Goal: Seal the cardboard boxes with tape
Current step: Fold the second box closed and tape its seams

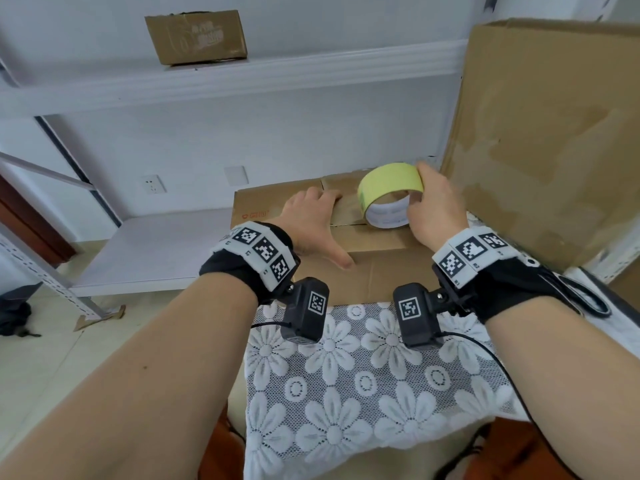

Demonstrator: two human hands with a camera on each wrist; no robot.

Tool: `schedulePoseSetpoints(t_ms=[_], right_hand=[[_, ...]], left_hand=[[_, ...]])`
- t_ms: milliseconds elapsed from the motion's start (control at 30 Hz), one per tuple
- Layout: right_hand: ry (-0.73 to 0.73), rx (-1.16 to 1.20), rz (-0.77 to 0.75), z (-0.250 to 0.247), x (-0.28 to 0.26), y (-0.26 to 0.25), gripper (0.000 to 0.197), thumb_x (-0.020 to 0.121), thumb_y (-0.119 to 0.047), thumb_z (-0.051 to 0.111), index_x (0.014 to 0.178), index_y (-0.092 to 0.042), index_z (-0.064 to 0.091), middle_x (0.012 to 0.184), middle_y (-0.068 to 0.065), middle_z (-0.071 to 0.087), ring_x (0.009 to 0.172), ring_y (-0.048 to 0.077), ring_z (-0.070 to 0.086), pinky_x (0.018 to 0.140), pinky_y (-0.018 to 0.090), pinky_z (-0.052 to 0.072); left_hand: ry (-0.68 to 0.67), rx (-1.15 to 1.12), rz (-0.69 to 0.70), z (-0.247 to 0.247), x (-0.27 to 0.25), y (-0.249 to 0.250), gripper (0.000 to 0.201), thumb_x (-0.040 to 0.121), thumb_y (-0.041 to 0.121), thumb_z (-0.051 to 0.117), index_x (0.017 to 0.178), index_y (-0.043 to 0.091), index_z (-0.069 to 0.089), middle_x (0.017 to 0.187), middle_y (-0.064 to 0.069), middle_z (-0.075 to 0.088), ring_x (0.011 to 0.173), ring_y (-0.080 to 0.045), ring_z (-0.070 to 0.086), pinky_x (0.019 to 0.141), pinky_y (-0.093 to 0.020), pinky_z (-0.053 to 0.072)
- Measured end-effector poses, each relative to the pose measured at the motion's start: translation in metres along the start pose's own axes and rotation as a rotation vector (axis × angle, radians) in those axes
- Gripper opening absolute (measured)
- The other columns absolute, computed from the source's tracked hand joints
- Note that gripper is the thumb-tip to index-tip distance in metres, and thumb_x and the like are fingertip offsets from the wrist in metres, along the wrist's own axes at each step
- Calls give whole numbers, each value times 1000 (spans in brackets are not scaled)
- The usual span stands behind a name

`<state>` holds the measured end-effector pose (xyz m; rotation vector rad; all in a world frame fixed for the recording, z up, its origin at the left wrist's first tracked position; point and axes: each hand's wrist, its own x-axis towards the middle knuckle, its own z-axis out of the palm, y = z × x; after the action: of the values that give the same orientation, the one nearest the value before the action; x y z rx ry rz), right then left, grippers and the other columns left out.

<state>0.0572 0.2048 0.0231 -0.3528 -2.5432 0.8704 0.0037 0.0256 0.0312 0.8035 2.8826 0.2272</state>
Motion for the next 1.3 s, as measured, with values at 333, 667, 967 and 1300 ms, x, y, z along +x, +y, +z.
schedulePoseSetpoints(t_ms=[333, 667, 967, 1300], right_hand=[[-31, 188, 93, 4, 6, 14, 19, 87, -19, 62, 71, -11, 55, 72, 5, 55, 67, 20, 48, 59, 28, 34], [8, 201, 73, 3, 10, 18, 17, 93, -11, 53, 97, -1, 66, 92, 17, 64, 84, 29, 57, 71, 35, 46], [15, 249, 99, -3, 13, 20, 26, 82, 11, 40, 98, 8, 60, 94, 24, 62, 79, 29, 55, 65, 30, 37], [65, 378, 223, 3, 4, 23, 11, 83, -8, 60, 90, -8, 68, 97, 17, 68, 95, 33, 62, 87, 45, 51]], left_hand=[[11, 34, -9, 2, 6, 16, 118, 55, 62, 83, 147, 18, 24, 143, -6, 37, 134, -30, 32, 114, -44, 24], [25, -15, 14, 4, 6, 12, 116, 55, 59, 84, 148, 25, 24, 142, -3, 37, 134, -26, 31, 115, -42, 21], [28, -37, 13, 5, 4, 11, 117, 56, 59, 84, 149, 26, 23, 141, -3, 37, 134, -26, 30, 115, -42, 19], [-31, 50, 5, 0, 7, 41, 107, 58, 54, 86, 139, 9, 31, 138, -10, 39, 130, -28, 33, 112, -37, 25]])
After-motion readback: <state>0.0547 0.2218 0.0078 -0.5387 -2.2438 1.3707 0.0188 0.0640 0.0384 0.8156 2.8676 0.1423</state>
